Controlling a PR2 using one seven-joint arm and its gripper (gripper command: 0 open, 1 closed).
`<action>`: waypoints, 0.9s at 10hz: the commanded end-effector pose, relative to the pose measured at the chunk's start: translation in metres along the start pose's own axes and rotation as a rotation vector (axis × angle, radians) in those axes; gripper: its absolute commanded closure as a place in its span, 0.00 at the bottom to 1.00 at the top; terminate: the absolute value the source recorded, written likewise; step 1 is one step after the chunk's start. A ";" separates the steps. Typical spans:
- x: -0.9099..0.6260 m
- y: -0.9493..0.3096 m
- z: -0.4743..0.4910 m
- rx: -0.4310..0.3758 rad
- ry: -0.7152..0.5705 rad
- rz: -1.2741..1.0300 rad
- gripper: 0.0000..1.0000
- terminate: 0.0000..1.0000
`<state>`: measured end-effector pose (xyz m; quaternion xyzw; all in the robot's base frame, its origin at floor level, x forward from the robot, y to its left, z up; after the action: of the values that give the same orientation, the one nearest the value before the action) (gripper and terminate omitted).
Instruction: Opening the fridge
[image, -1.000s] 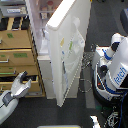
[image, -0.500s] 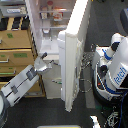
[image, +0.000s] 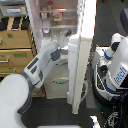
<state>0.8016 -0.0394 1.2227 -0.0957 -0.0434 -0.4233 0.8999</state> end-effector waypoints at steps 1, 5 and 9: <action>0.059 -0.697 0.227 0.013 -0.180 -0.788 0.00 0.00; 0.051 -0.527 0.124 0.086 -0.095 -0.690 0.00 0.00; -0.060 -0.168 0.006 0.059 -0.071 -0.340 0.00 0.00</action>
<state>0.5853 -0.3630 1.3539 -0.1248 -0.0534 -0.6222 0.7710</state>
